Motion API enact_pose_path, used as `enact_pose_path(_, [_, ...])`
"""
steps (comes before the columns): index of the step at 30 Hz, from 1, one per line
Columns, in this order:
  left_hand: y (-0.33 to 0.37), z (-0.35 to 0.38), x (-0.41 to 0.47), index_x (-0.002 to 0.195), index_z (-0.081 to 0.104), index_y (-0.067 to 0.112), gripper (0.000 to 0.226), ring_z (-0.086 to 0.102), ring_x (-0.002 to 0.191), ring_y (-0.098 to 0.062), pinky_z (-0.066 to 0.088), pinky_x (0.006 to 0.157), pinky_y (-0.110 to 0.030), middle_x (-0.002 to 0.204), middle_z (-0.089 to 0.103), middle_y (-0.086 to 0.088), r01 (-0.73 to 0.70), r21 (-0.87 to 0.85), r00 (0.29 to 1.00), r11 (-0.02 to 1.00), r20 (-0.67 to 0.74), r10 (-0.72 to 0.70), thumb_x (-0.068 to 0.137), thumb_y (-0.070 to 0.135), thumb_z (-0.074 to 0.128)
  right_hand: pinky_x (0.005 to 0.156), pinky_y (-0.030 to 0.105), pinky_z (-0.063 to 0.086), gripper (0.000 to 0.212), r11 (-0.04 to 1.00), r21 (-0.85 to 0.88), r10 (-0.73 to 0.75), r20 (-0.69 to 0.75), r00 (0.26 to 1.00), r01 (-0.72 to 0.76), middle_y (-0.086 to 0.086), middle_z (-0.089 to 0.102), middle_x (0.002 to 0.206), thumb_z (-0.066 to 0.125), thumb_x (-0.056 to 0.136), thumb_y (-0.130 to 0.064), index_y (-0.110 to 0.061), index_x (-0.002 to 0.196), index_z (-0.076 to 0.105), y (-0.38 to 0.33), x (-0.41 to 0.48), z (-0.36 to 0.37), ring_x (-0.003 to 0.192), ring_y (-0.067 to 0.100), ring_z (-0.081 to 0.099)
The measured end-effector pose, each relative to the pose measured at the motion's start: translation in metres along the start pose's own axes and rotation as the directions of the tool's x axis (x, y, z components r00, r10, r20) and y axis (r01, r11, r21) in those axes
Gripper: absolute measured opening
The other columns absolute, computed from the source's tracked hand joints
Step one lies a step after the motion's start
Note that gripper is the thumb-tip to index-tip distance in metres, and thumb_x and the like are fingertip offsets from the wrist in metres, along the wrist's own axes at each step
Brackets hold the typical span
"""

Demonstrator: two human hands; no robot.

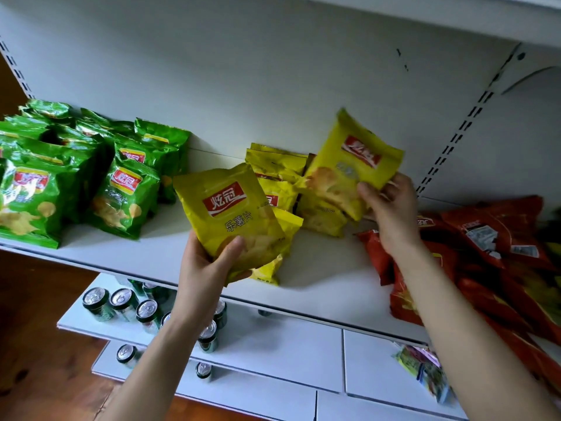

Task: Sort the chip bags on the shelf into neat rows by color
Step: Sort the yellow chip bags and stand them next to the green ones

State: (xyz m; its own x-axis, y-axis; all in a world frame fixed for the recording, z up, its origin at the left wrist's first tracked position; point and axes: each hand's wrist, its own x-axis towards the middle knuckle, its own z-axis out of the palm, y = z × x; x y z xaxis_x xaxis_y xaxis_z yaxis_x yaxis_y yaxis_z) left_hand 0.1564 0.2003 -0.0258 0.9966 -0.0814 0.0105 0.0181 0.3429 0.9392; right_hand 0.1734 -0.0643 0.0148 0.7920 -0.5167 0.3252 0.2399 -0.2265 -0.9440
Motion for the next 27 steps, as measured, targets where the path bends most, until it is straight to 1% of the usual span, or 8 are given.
enact_pose_path(2, [-0.002,-0.006,0.0,0.102,0.052,0.023,0.028,0.071,0.073,-0.017,0.057,0.053,-0.028,0.098,0.068,-0.003,-0.008,0.004,1.0,1.0,-0.024,0.009,0.079,0.011,0.064,0.08,0.038,0.055,0.043,0.997,-0.049,0.048,-0.114,0.992,-0.054,0.017,0.063,0.111,0.071,0.077,-0.004,0.003,0.114,0.05,0.023,0.017,-0.016,0.096,0.021,0.064])
enact_pose_path(6, [-0.005,-0.01,0.0,0.102,0.053,0.024,0.026,0.071,0.072,-0.019,0.056,0.051,-0.028,0.09,0.071,0.003,-0.003,-0.002,1.0,1.0,-0.018,0.003,0.084,0.006,0.058,0.068,0.014,0.049,0.042,0.966,-0.23,0.085,-0.138,0.987,-0.116,0.017,0.06,0.111,0.068,0.076,0.005,0.009,0.113,0.048,0.062,0.022,-0.013,0.083,0.012,0.059])
enact_pose_path(9, [-0.005,-0.012,0.0,0.105,0.054,0.025,0.029,0.072,0.075,-0.019,0.056,0.053,-0.028,0.09,0.073,0.004,0.001,-0.036,1.0,0.999,0.014,0.0,0.08,0.016,0.066,0.075,0.033,0.048,0.041,0.922,-0.374,0.083,-0.07,0.994,-0.104,0.022,0.061,0.107,0.072,0.073,0.001,0.006,0.107,0.05,0.085,0.019,0.006,0.092,0.03,0.06])
enact_pose_path(13, [-0.004,-0.012,0.0,0.11,0.056,0.023,0.08,0.071,0.086,-0.016,0.056,0.065,-0.024,0.097,0.074,0.004,-0.016,-0.05,0.998,0.999,0.063,0.019,0.043,0.053,0.088,0.08,0.031,0.039,0.042,0.88,-0.467,0.085,-0.035,0.996,-0.091,0.024,0.058,0.11,0.071,0.076,-0.006,0.004,0.111,0.049,0.099,0.02,0.025,0.101,0.034,0.056])
enact_pose_path(17, [-0.01,-0.012,0.001,0.106,0.056,0.021,0.039,0.071,0.083,-0.014,0.056,0.064,-0.022,0.091,0.074,0.006,-0.032,-0.013,0.999,0.999,0.035,0.032,0.069,0.02,0.069,0.072,0.027,0.035,0.04,0.846,-0.527,0.102,0.007,0.995,-0.082,0.023,0.059,0.109,0.072,0.077,-0.012,0.002,0.107,0.051,0.101,0.021,0.027,0.101,0.033,0.056])
enact_pose_path(20, [-0.013,-0.009,0.002,0.105,0.056,0.021,0.04,0.071,0.084,-0.018,0.057,0.064,-0.026,0.09,0.074,0.004,-0.025,0.016,0.999,1.0,0.033,0.024,0.067,0.013,0.066,0.074,0.028,0.037,0.041,0.819,-0.563,0.157,0.03,0.987,-0.113,0.021,0.059,0.11,0.072,0.077,-0.016,0.001,0.107,0.05,0.1,0.022,0.023,0.102,0.033,0.056])
enact_pose_path(24, [-0.014,-0.007,0.004,0.106,0.056,0.021,0.05,0.071,0.087,-0.024,0.059,0.067,-0.032,0.094,0.074,0.0,-0.001,0.003,0.999,1.0,0.046,0.0,0.065,0.008,0.08,0.079,0.028,0.039,0.049,0.794,-0.588,0.214,0.034,0.976,-0.153,0.018,0.057,0.117,0.072,0.078,-0.018,0.002,0.114,0.047,0.093,0.021,0.017,0.108,0.032,0.054])
enact_pose_path(27, [-0.013,-0.005,0.005,0.107,0.057,0.018,0.044,0.07,0.087,-0.027,0.059,0.066,-0.032,0.093,0.074,-0.002,0.028,-0.026,0.997,0.999,0.067,-0.026,0.067,0.009,0.074,0.081,0.03,0.04,0.051,0.82,-0.546,0.191,-0.023,0.981,-0.173,0.019,0.058,0.116,0.072,0.078,-0.018,0.002,0.118,0.048,0.081,0.017,0.01,0.107,0.032,0.056])
